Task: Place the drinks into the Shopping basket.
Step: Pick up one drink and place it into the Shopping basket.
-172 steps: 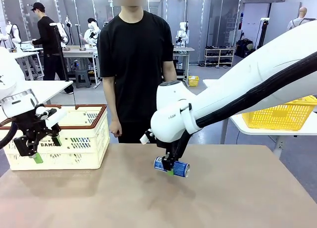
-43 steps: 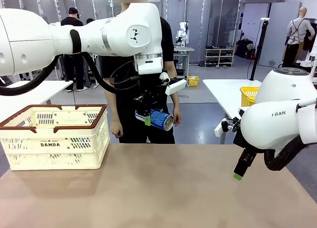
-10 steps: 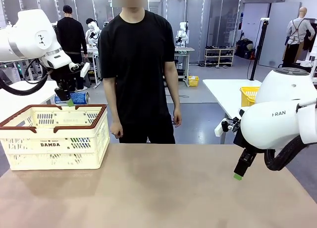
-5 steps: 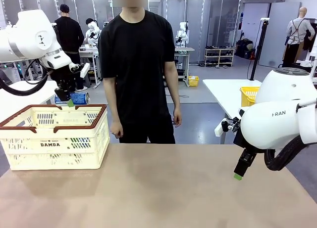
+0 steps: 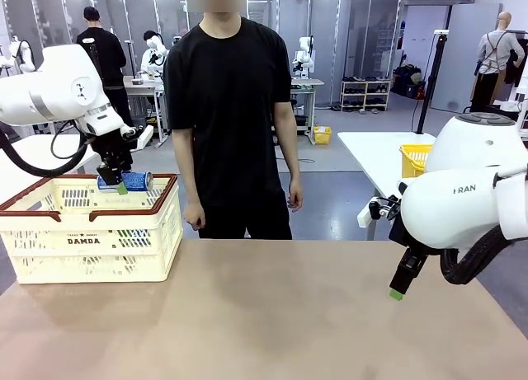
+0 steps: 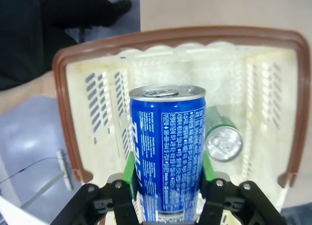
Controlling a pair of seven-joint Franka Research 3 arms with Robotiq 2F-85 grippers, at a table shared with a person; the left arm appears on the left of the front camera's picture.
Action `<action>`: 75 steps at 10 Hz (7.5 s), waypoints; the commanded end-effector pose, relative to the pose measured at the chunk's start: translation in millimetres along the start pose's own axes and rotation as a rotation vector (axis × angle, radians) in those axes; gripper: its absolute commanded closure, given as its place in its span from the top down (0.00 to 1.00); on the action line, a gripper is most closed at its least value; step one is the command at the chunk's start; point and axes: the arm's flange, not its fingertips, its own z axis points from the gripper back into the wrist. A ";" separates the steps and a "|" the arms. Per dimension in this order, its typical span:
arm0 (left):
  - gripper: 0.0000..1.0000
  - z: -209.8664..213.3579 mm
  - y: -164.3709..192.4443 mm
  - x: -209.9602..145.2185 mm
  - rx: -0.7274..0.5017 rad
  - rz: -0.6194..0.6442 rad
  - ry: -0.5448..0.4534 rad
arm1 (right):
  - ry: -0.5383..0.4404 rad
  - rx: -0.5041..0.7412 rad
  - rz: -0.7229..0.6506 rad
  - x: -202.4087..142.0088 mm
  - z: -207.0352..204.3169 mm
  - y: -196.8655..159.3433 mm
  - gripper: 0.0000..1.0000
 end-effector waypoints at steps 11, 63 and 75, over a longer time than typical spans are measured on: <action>0.57 -82.1 28.8 -19.5 -0.079 0.040 -0.051 | -0.005 -0.013 -0.009 0.2 -0.3 1.1 1.00; 0.57 -167.5 -14.5 -60.7 -0.196 0.056 -0.018 | -0.005 -0.013 -0.009 0.2 -0.3 1.1 1.00; 1.00 -99.4 -23.4 -56.7 -0.086 0.085 0.033 | -0.005 -0.013 -0.009 0.2 -0.3 1.1 1.00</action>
